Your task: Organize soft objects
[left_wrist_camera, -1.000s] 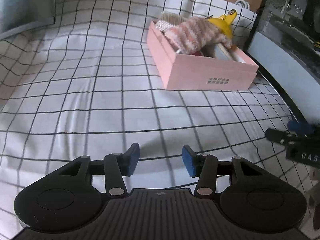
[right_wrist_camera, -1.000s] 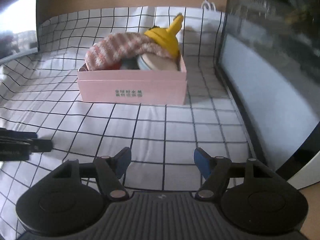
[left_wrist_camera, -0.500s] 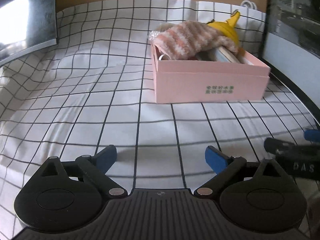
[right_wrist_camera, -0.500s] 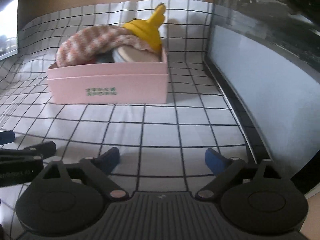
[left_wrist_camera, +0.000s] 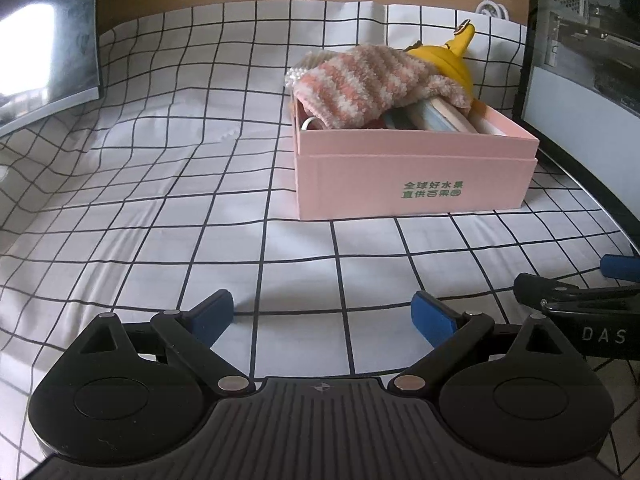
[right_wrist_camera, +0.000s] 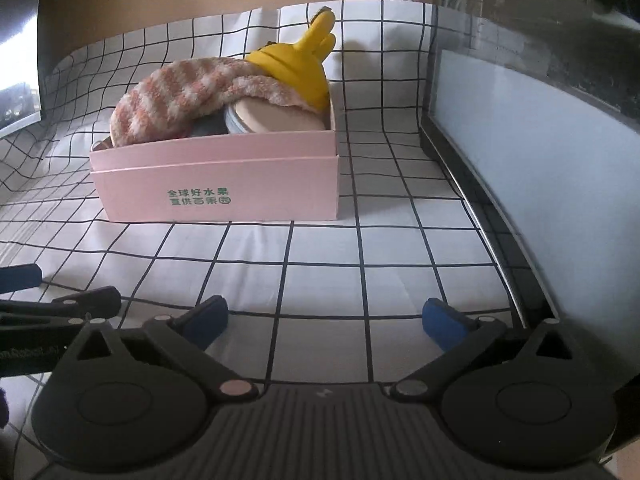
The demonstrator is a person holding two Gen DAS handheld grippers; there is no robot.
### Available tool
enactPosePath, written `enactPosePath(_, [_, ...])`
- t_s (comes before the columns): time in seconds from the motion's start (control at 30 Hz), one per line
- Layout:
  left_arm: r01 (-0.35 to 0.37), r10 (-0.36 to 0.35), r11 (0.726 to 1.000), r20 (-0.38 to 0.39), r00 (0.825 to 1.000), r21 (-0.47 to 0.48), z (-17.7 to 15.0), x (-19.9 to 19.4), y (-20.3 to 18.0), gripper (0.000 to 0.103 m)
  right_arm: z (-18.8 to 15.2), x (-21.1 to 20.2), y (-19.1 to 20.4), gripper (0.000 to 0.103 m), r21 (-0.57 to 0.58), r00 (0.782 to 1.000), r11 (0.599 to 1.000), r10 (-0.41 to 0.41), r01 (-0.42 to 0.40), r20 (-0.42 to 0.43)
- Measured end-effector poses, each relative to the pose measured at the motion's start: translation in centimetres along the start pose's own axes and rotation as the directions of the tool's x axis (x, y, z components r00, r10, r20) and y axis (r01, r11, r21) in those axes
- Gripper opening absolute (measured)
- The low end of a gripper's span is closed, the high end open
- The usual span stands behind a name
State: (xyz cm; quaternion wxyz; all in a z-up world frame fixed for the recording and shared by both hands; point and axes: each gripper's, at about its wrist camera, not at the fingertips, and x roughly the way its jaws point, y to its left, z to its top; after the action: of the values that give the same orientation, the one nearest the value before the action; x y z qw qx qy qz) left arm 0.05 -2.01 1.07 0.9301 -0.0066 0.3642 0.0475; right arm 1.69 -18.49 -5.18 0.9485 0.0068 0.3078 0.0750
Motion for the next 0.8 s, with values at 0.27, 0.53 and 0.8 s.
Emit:
enactPosePath(0.27, [0.004, -0.004, 1.0, 0.001, 1.0, 0.0, -0.04, -0.03, 0.1, 0.099, 0.11, -0.08, 0.02, 0.103, 0.0, 1.0, 1.0, 0.0, 0.0, 0.0])
enactPosePath(0.53, [0.003, -0.003, 1.0, 0.002, 1.0, -0.001, -0.05, -0.02, 0.1, 0.099, 0.1, -0.07, 0.02, 0.103, 0.0, 1.0, 1.0, 0.0, 0.0, 0.0])
enactPosePath(0.8, [0.005, -0.005, 1.0, 0.001, 1.0, 0.001, 0.01, 0.01, 0.19, 0.099, 0.11, -0.04, 0.06, 0.103, 0.0, 1.0, 1.0, 0.001, -0.001, 0.0])
